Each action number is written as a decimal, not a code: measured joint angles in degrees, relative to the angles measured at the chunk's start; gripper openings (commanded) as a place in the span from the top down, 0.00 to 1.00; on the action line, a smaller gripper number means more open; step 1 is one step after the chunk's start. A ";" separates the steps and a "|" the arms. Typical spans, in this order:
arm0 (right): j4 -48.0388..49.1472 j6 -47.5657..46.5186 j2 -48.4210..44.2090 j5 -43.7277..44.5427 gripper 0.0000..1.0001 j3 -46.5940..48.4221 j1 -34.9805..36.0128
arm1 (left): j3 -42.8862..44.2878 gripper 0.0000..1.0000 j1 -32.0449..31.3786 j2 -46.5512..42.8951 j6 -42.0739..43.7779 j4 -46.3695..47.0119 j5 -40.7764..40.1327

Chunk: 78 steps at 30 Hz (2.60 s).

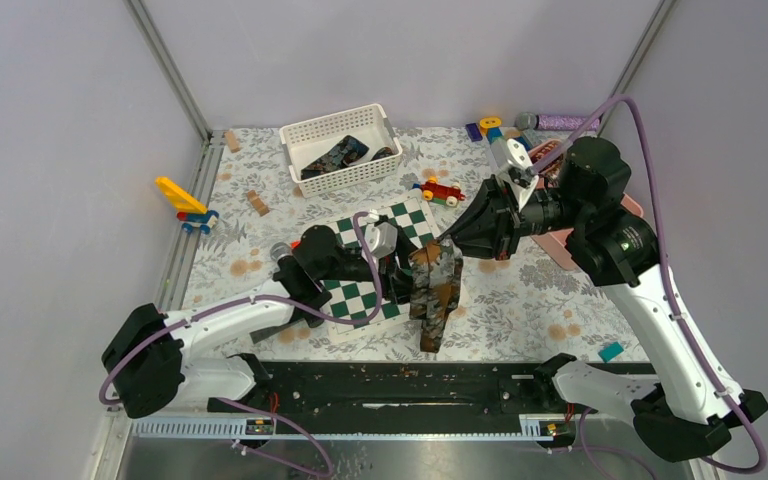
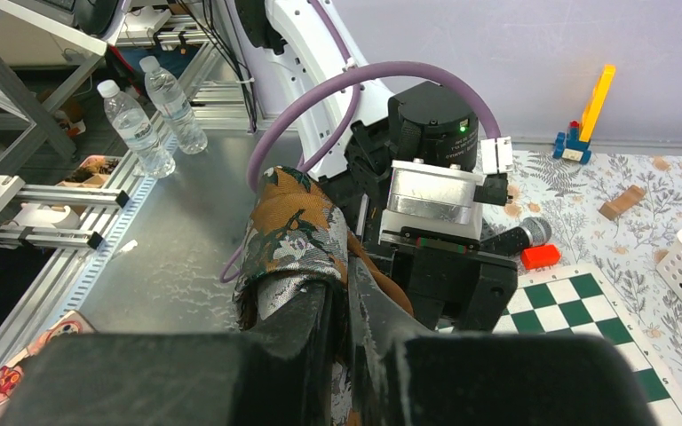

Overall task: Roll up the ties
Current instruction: Flatten out the tie at the center of the board.

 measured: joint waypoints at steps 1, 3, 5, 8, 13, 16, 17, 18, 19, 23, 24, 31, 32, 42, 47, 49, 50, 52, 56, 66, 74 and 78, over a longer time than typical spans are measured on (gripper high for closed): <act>0.00 -0.02 -0.09 0.00 1.00 -0.13 0.00 | 0.09 0.73 -0.04 0.07 -0.09 -0.04 0.44; 0.02 -0.02 -0.20 0.02 1.00 -0.24 0.00 | 0.48 0.94 -0.20 0.09 0.02 -0.33 1.29; 0.04 -0.04 -0.37 0.02 1.00 -0.42 0.00 | 1.25 1.00 -0.24 0.09 0.39 -0.90 1.90; 0.42 -0.09 -1.01 0.39 0.83 -1.01 0.00 | 3.56 1.00 -0.24 0.07 3.37 -4.24 1.49; 0.72 0.50 -4.61 4.90 0.39 -4.39 -0.02 | 7.41 1.00 -0.24 -0.52 12.46 -13.57 -4.39; -0.28 0.61 -7.85 9.66 0.30 -6.67 -0.02 | 10.97 1.00 -0.24 -1.03 19.71 -20.24 -11.19; -1.11 0.63 -8.92 11.37 0.29 -6.95 -0.02 | 11.80 1.00 -0.24 -1.14 21.57 -21.46 -13.33; -2.19 0.50 -9.92 13.25 0.28 -7.06 -0.02 | 12.74 1.00 -0.24 -1.42 23.96 -22.73 -16.70; -3.43 0.37 -11.08 15.34 0.26 -7.06 -0.02 | 13.27 1.00 -0.24 -1.73 26.01 -23.50 -19.58; -9.27 -0.48 -15.10 26.53 0.22 -7.02 -0.02 | 14.36 1.00 -0.07 -2.95 33.35 -25.20 -29.38; -10.69 -0.44 -16.06 30.05 0.22 -6.99 -0.02 | 14.84 1.00 -0.07 -3.06 35.28 -25.99 -31.45; -16.90 6.78 -16.90 49.51 0.18 -6.75 -0.02 | 18.14 1.00 -0.17 -4.79 44.50 -28.26 -38.82; -16.72 8.37 -16.59 50.03 0.18 -6.80 -0.02 | 18.53 1.00 -0.31 -5.14 45.29 -28.65 -39.23; 2.47 19.43 -12.76 54.95 0.08 -21.46 1.11 | 38.03 1.00 -5.09 0.68 46.88 -41.18 -56.15; 14.32 15.52 -11.93 62.93 0.08 -29.14 7.78 | 50.69 1.00 -7.93 7.78 42.36 -50.23 -70.49; 20.09 13.46 -11.96 65.22 0.08 -30.73 10.58 | 54.10 1.00 -9.40 9.97 41.13 -53.77 -76.35; 22.99 12.70 -12.02 66.14 0.09 -31.43 11.34 | 56.11 1.00 -10.21 11.28 40.54 -55.87 -79.41; 28.89 11.41 -12.31 67.19 0.10 -33.05 12.04 | 61.20 1.00 -11.39 14.47 39.26 -60.89 -85.81; 36.02 8.87 -12.33 68.15 0.12 -34.32 13.07 | 67.65 1.00 -12.76 18.47 37.05 -68.83 -92.24; 50.97 1.20 -4.85 72.65 0.15 -34.99 17.77 | 79.52 1.00 -13.81 24.39 29.66 -86.62 -97.66; 63.47 -4.22 0.94 78.68 0.17 -38.29 21.27 | 84.19 1.00 -13.92 25.46 24.90 -94.49 -97.68; 66.75 -5.77 2.21 82.01 0.21 -38.27 22.67 | 84.19 1.00 -13.92 25.68 23.61 -96.85 -97.63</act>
